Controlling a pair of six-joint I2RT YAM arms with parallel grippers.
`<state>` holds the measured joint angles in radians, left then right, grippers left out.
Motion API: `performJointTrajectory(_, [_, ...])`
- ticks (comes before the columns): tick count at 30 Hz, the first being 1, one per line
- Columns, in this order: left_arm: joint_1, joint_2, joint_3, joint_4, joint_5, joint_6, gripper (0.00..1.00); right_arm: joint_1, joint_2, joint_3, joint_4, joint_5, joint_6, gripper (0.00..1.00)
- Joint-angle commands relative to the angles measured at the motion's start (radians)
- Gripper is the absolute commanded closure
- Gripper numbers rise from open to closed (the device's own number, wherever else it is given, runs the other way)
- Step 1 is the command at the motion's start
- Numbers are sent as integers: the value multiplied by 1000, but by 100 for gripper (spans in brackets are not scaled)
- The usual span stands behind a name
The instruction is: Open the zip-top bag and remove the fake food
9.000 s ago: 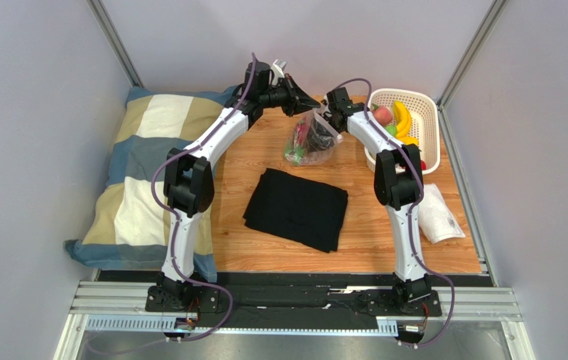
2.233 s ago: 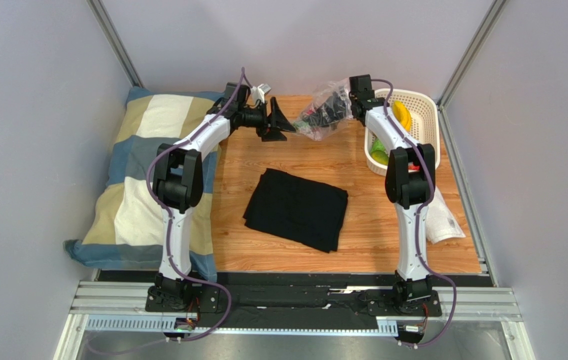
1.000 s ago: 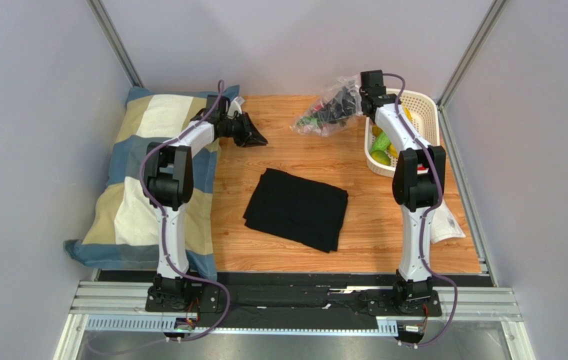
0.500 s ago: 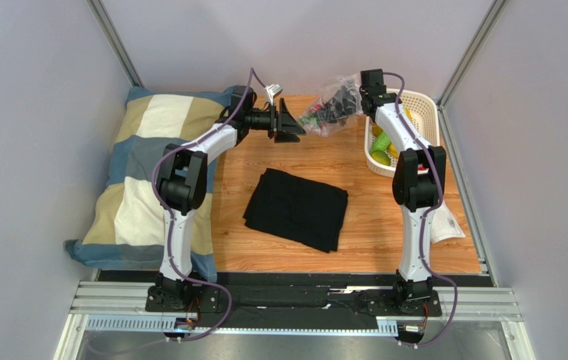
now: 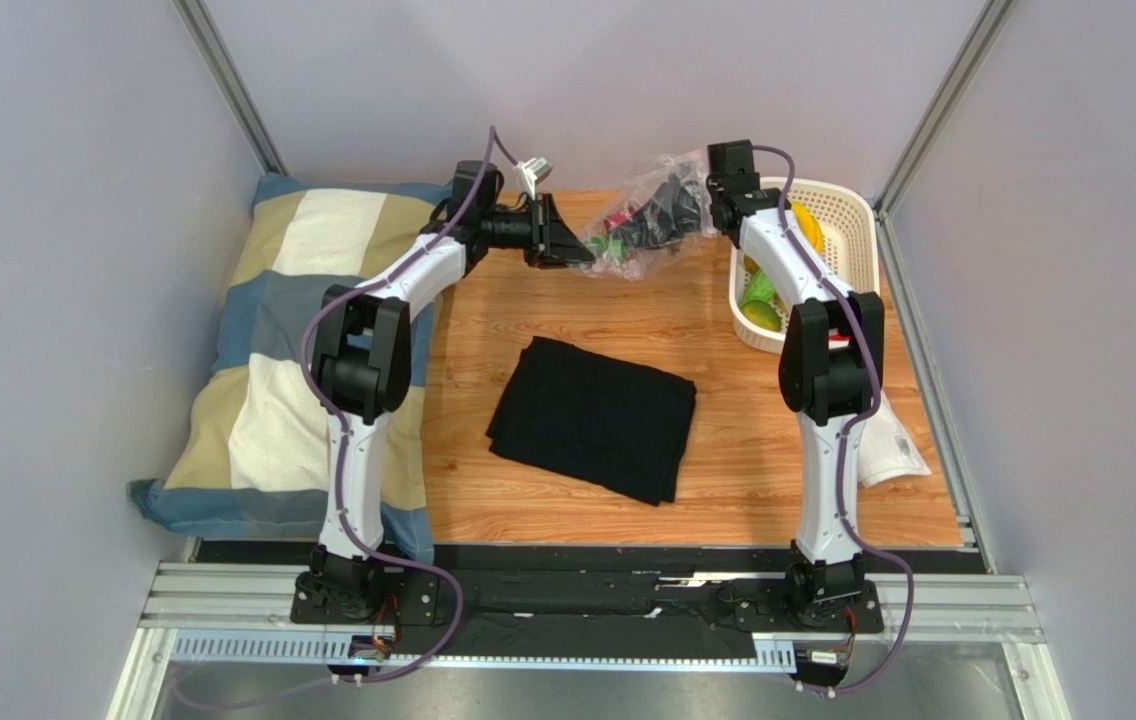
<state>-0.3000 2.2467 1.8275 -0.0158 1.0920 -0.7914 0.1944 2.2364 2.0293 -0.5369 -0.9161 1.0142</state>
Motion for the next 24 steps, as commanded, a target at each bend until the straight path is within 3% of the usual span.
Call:
performJointTrajectory(1, [21, -9, 29, -113, -56, 116, 89, 4, -96, 19, 68, -56, 15, 100])
performJointTrajectory(4, [41, -29, -2, -130, -61, 144, 100, -6, -96, 19, 68, -52, 12, 100])
performJointTrajectory(8, [65, -55, -45, -144, -52, 173, 100, -27, -92, 23, 69, -43, 9, 100])
performJointTrajectory(12, [81, -58, -45, -258, -122, 244, 100, -58, -90, 43, 60, -47, 3, 100])
performJointTrajectory(18, [133, -35, -56, -317, -237, 209, 100, -89, -129, 29, -11, -58, -67, 100])
performJointTrajectory(24, [150, -6, -19, -300, -256, 184, 100, -99, -178, -23, -75, -75, -170, 100])
